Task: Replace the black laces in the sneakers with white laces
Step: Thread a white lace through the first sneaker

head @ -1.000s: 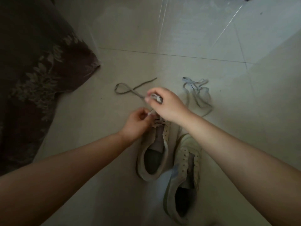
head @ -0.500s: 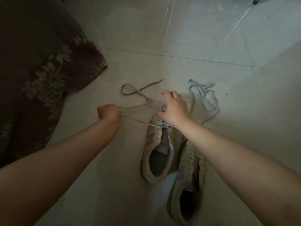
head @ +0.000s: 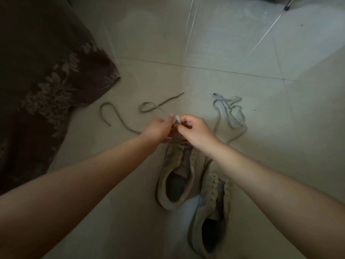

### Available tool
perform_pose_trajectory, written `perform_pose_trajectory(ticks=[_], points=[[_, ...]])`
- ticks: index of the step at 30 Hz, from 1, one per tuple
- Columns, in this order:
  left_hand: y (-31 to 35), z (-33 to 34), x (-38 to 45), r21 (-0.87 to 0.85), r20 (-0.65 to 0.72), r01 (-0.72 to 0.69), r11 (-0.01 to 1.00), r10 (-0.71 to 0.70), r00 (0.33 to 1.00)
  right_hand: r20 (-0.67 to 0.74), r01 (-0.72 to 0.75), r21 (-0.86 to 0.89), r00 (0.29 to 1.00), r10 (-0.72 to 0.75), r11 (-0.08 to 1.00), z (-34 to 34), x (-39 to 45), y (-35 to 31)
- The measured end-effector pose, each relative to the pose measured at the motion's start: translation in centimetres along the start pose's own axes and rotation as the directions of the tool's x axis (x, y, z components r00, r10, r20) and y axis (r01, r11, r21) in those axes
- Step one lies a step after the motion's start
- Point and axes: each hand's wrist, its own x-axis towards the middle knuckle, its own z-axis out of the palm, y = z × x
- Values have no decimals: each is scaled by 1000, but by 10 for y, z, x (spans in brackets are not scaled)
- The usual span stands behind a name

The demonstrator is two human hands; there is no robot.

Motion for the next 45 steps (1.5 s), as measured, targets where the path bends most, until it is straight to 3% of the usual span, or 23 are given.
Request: perform_pose_trajectory(ticks=[3, 5, 7, 10, 16, 21, 23, 25, 27, 28, 32, 37, 39, 41, 43, 45], points=[[4, 9, -8, -163, 150, -28, 986, 53, 987, 52, -100, 285, 995, 89, 953, -12, -15, -7], [0, 13, -9, -118, 161, -142, 983, 160, 974, 14, -143, 350, 989, 147, 926, -21, -21, -5], [-7, 16, -8, -13, 161, -282, 959, 280, 946, -4, -171, 329, 983, 182, 929, -28, -25, -1], [-16, 22, -5, 101, 97, -380, 919, 371, 924, 29, -229, 316, 972, 232, 921, -32, -33, 4], [-19, 37, -1, 239, 21, -421, 875, 428, 903, 25, -349, 505, 920, 391, 789, -33, -46, 12], [-16, 41, 2, 245, 59, -420, 874, 419, 906, -58, -285, 489, 932, 357, 824, -38, -52, 15], [-15, 39, 3, 329, 76, -500, 801, 505, 860, -72, -259, 448, 944, 323, 856, -43, -56, 15], [-15, 36, 6, 450, 171, -614, 649, 612, 772, -58, -250, 430, 951, 302, 868, -46, -60, 15], [-15, 36, 10, 527, 321, -686, 501, 630, 707, -54, -233, 418, 958, 280, 878, -49, -62, 17], [-15, 36, 11, 546, 368, -691, 473, 606, 705, -63, -225, 421, 959, 276, 879, -51, -63, 20], [-18, 33, 9, 527, 423, -655, 541, 502, 754, -72, -231, 562, 943, 325, 794, -63, -63, 28], [-18, 19, 9, 517, 381, -657, 549, 540, 751, -114, -309, 662, 859, 499, 683, -67, -55, 44], [-16, 12, 12, 534, 303, -654, 536, 601, 740, -172, -352, 567, 834, 525, 745, -68, -52, 51], [-10, 12, 9, 535, 324, -669, 515, 607, 726, -224, -321, 159, 909, 351, 934, -68, -55, 54], [-4, 19, 2, 501, 456, -726, 471, 570, 684, -163, -9, -243, 986, -32, 970, -61, -58, 48], [-2, 29, -3, 453, 554, -783, 426, 554, 622, -41, 268, -448, 947, -318, 853, -55, -54, 43]])
